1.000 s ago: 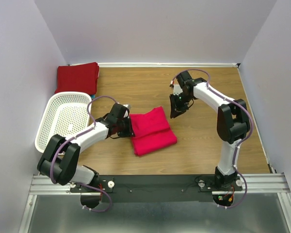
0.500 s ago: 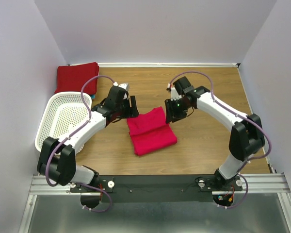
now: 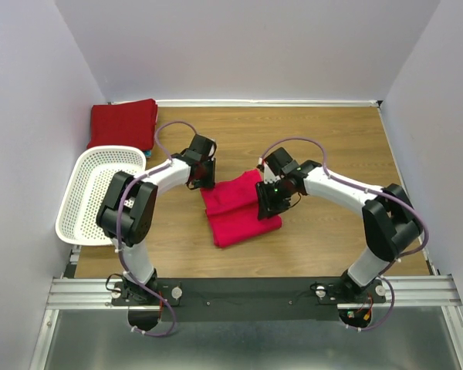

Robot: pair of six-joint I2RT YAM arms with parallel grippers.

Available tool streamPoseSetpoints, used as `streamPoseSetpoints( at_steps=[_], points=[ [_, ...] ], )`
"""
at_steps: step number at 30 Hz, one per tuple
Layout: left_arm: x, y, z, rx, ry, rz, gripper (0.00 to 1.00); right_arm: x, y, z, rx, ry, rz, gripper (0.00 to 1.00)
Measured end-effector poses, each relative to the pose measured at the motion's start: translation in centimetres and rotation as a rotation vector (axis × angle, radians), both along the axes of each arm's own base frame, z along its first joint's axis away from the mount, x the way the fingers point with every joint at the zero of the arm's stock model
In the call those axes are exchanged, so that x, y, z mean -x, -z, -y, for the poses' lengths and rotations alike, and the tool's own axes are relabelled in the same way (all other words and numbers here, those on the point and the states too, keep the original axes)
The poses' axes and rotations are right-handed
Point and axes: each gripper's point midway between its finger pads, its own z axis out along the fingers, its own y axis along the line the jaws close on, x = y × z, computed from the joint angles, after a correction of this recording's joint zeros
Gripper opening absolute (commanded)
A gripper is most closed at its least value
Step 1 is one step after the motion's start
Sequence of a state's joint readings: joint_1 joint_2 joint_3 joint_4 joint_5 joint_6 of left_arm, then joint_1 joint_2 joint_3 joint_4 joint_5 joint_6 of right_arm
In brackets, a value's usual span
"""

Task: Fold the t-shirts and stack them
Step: Fold the tshirt

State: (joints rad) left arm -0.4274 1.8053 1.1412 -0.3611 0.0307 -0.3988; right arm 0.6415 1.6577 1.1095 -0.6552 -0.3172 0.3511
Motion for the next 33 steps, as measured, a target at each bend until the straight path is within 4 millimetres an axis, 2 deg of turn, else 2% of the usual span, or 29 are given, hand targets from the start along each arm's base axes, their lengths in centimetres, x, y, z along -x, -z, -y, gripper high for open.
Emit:
streamPoseSetpoints(
  at_steps=[5,9,12,15,19,24,29,33],
  points=[
    [1.5,0.7,0.0,0.028,0.017,-0.019,0.32,-0.8,2.2,1.2,0.077,0.027,0.002,0.46],
    [4.1,0.8,0.2,0.075,0.029,-0.045,0.32,-2.7,3.9,4.0,0.161,0.110,0.008,0.46],
    [6.8,0.6,1.5,0.110,0.068,-0.074,0.32,-4.8,4.1,6.4,0.205,0.195,0.031,0.46],
    [10.1,-0.2,4.3,0.146,0.159,-0.101,0.33,-6.8,3.4,7.6,0.231,0.239,0.083,0.46],
    [12.0,-2.6,6.9,0.220,0.215,-0.083,0.38,-8.4,1.4,6.6,0.191,0.227,0.145,0.46],
    [11.4,-6.1,6.8,0.287,0.167,-0.004,0.42,-7.8,-0.9,4.4,0.120,0.177,0.181,0.46],
    [10.5,-7.5,5.7,0.288,0.108,0.044,0.41,-6.3,-0.8,1.2,0.095,0.105,0.166,0.43],
    [10.2,-7.0,4.5,0.273,0.071,0.045,0.41,-6.3,0.2,-1.6,0.083,0.060,0.147,0.42]
  ],
)
